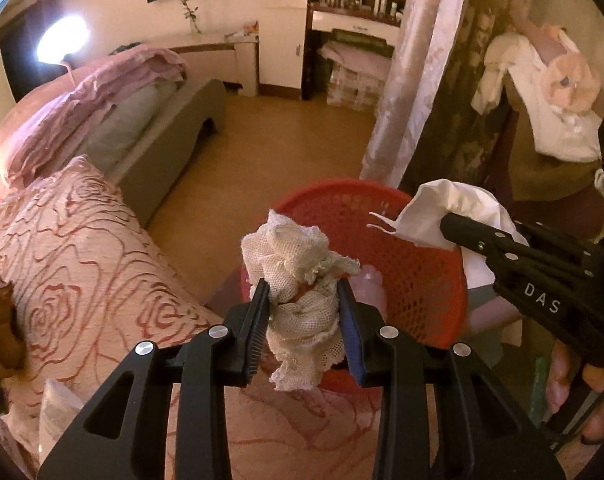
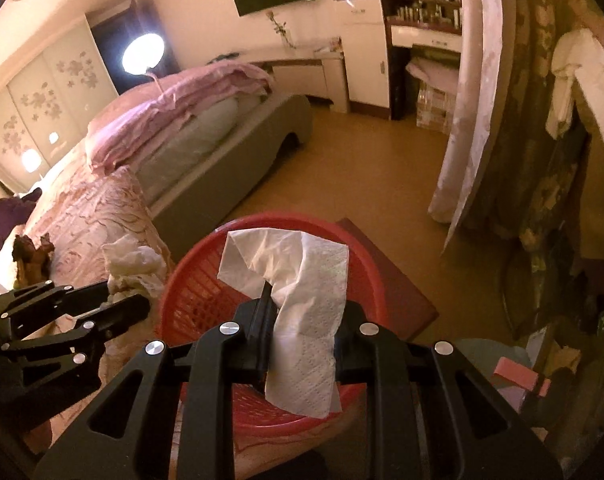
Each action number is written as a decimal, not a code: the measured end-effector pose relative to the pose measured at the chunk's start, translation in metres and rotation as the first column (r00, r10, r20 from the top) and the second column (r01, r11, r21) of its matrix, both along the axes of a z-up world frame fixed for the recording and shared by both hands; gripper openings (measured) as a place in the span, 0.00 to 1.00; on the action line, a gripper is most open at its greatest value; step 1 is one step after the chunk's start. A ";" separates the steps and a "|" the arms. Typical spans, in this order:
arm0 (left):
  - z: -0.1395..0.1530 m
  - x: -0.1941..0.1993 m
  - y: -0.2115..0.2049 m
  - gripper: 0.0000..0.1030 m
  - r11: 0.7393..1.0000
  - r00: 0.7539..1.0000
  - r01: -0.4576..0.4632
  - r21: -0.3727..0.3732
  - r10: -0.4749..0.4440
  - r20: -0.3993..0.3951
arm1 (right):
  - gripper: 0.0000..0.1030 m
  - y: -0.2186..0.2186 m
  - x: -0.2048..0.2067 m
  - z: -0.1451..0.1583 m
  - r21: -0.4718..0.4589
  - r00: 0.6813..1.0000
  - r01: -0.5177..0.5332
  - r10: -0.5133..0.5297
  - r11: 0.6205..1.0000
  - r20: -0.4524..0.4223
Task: Collect trash
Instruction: 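Carry the mesh cloth and tissue over the red wastebasket, then open both grippers to drop the cloth and tissue into the wastebasket, then move both tools back over the trash on the bed, then grasp the cat-printed plastic bag with the left gripper, then grasp the white lotion bottle with the right gripper and lift it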
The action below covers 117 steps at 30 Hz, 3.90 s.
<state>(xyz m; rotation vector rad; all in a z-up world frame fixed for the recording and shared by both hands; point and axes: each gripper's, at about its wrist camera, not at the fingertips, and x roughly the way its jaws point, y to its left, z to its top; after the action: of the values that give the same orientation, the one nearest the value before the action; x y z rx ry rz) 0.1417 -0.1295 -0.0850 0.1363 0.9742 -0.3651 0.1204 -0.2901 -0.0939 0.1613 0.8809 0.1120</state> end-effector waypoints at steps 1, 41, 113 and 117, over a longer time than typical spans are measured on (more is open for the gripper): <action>-0.003 0.001 -0.001 0.31 1.000 1.000 0.001 0.003 -0.001 -0.008 | 0.22 0.000 0.002 -0.004 0.002 1.000 0.000 0.000 1.000 -0.010; 0.025 -0.043 0.069 0.65 0.978 0.980 -0.189 -0.094 0.193 0.041 | 0.59 0.019 -0.034 0.007 0.041 0.999 -0.021 0.020 0.999 0.026; 0.035 -0.159 0.284 0.38 0.821 0.809 -0.557 -0.125 0.570 0.144 | 0.72 0.252 -0.089 0.020 -0.073 0.860 -0.507 0.510 0.859 0.019; 0.035 -0.161 0.290 0.38 0.814 0.802 -0.565 -0.137 0.581 0.140 | 0.74 0.279 -0.089 0.017 -0.105 0.844 -0.531 0.536 0.841 0.027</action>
<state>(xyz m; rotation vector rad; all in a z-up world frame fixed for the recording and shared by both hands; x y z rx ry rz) -0.0196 0.1600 -0.0503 -0.2095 0.7756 0.1672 0.0311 -0.0113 -0.0765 -0.1826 0.8541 0.5962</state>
